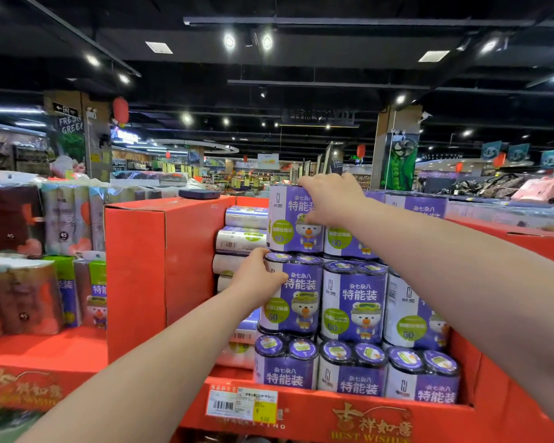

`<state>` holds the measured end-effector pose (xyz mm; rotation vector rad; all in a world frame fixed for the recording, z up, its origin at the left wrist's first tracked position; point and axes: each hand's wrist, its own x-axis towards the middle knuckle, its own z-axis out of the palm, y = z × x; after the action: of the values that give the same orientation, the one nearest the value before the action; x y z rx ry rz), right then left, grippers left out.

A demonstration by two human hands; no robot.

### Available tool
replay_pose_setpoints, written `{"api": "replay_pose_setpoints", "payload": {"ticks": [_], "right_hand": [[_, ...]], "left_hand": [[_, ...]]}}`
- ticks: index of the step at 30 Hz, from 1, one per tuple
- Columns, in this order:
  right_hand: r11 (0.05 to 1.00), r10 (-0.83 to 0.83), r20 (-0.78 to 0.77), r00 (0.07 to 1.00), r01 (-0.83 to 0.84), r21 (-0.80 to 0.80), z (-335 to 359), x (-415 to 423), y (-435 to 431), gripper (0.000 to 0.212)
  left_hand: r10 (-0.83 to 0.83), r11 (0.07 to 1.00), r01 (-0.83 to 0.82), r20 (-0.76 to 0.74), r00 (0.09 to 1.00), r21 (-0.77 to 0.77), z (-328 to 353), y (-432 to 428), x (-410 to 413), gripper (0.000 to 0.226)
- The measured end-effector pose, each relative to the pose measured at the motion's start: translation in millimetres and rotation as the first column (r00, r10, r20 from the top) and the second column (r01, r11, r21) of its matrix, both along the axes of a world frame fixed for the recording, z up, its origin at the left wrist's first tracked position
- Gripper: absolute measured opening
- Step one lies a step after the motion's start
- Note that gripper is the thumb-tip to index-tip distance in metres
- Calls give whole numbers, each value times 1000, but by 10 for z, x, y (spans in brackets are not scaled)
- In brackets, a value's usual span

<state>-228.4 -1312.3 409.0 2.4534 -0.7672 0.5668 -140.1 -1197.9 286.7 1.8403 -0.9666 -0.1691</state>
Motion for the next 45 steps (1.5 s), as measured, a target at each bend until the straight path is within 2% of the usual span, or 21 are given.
{"api": "replay_pose_setpoints", "payload": {"ticks": [5,9,13,19,24,28,30,38,42,45], "right_hand": [[1000,25,24,999,-25,7,-55,-123,75,72],[994,107,58,993,-105,-28,-136,-310,180,60],[979,203,52,978,-201,-31,-347,-474,378,47],[937,348,-74,934,-345,57,-906,-576,774,36],[880,452,-158,878,-409,241,-1461,-573,1120,39],[839,514,-192,836,-444,313,-1887,-623,1431,44],[817,550,-202,811,-470,335,-2068,-663,1613,39],[728,652,-218,726,-519,448,-2585,-812,2683,39],[652,718,-229,658,-518,554,-2929,-912,3431,41],[631,740,-267,617,-500,593,-3232,-1042,3945,41]], "left_hand": [[14,1000,-17,96,995,26,21,50,-77,52],[53,997,-63,192,980,47,15,179,-153,67],[101,985,-140,311,945,105,-63,374,-273,56],[92,915,-277,516,851,293,-345,774,-524,46],[43,822,-371,603,797,432,-715,1201,-699,52],[7,760,-418,638,770,497,-1021,1587,-835,58],[8,736,-436,638,770,517,-1162,1803,-901,56],[99,713,-476,597,796,516,-1609,2966,-1220,49],[140,612,-507,549,824,607,-1919,3848,-1435,50],[203,553,-504,480,854,663,-2119,4524,-1573,50]]}}
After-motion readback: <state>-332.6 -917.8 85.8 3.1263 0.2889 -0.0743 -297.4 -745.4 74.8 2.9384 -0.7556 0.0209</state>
